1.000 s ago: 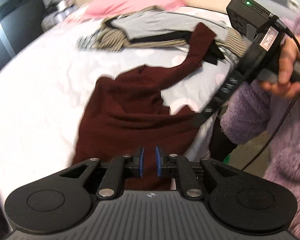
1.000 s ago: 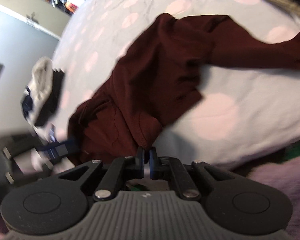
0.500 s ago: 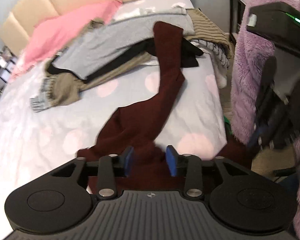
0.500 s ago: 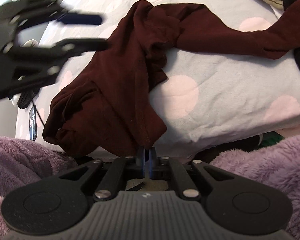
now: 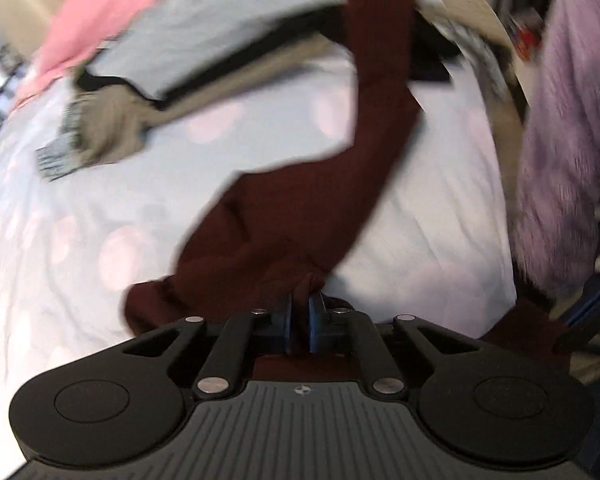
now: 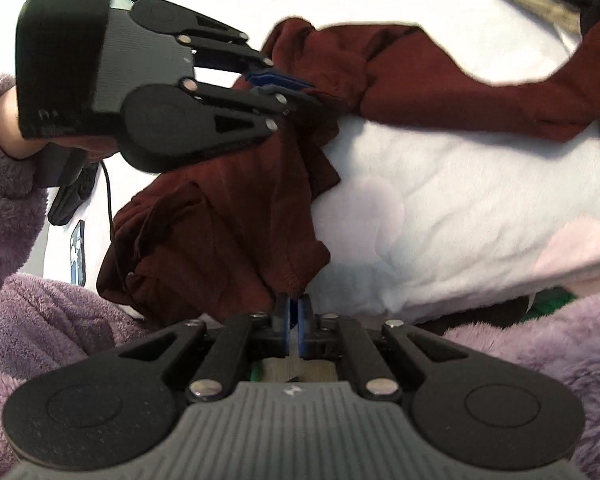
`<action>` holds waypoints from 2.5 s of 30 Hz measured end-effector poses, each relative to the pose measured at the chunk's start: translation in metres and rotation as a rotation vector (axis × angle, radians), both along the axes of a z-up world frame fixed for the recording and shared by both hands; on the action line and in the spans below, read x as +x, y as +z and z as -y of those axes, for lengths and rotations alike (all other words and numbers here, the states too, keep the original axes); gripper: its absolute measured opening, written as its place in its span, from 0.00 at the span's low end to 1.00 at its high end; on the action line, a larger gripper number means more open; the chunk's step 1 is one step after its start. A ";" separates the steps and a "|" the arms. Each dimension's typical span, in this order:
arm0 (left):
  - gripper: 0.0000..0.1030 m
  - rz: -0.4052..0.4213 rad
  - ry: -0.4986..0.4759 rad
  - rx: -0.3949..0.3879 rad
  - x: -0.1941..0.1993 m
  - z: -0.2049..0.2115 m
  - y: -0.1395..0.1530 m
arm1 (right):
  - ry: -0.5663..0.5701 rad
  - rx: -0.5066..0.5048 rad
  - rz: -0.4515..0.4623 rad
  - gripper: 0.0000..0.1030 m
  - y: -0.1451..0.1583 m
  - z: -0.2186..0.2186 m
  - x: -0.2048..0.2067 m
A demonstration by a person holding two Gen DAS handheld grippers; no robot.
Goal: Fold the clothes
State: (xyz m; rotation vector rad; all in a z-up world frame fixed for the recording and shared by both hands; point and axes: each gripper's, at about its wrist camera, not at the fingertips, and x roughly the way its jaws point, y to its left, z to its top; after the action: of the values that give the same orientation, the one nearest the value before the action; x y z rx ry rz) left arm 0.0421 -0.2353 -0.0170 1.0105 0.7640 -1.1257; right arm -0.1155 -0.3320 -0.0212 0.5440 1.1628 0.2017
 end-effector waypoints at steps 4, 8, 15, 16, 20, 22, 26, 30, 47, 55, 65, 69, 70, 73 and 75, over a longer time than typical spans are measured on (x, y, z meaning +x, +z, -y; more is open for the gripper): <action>0.05 0.038 0.191 -0.172 0.022 -0.040 0.055 | -0.012 -0.059 0.093 0.04 0.025 -0.001 -0.001; 0.05 0.106 0.376 -0.346 0.033 -0.097 0.116 | -0.011 -0.175 0.251 0.04 0.073 -0.004 0.002; 0.04 0.268 0.588 -0.597 0.003 -0.201 0.218 | -0.018 -0.369 0.560 0.04 0.176 -0.019 0.001; 0.04 0.294 0.606 -0.634 -0.006 -0.213 0.231 | -0.024 -0.380 0.604 0.04 0.191 -0.021 -0.001; 0.04 0.386 0.654 -0.784 -0.047 -0.255 0.282 | -0.036 -0.429 0.799 0.04 0.252 -0.035 -0.016; 0.04 0.431 0.676 -0.860 -0.069 -0.276 0.307 | -0.043 -0.453 0.903 0.04 0.281 -0.045 -0.029; 0.04 0.524 0.708 -0.990 -0.113 -0.309 0.350 | -0.053 -0.484 1.091 0.04 0.332 -0.062 -0.060; 0.04 0.597 0.711 -1.044 -0.153 -0.319 0.370 | -0.067 -0.501 1.235 0.04 0.366 -0.075 -0.093; 0.04 0.778 0.721 -1.119 -0.237 -0.315 0.378 | -0.066 -0.516 1.457 0.04 0.396 -0.107 -0.169; 0.04 0.611 0.834 -0.991 -0.165 -0.312 0.325 | -0.035 -0.527 1.243 0.04 0.342 -0.113 -0.085; 0.04 0.366 0.919 -0.735 0.020 -0.274 0.209 | -0.023 -0.581 0.874 0.04 0.231 -0.112 0.094; 0.00 0.307 0.939 -0.661 0.093 -0.264 0.169 | -0.029 -0.606 0.760 0.04 0.193 -0.106 0.174; 0.00 0.316 0.945 -0.644 0.108 -0.265 0.160 | -0.029 -0.614 0.736 0.04 0.185 -0.104 0.194; 0.00 0.250 0.975 -0.613 0.153 -0.271 0.133 | -0.008 -0.639 0.662 0.04 0.156 -0.098 0.250; 0.00 0.194 0.986 -0.569 0.179 -0.270 0.110 | 0.031 -0.641 0.592 0.04 0.127 -0.098 0.283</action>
State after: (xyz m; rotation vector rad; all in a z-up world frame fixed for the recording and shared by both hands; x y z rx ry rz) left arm 0.2211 0.0349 0.0931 0.1728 0.6062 -0.3233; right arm 0.1677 -0.2340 0.1061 -0.1069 0.6000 0.0028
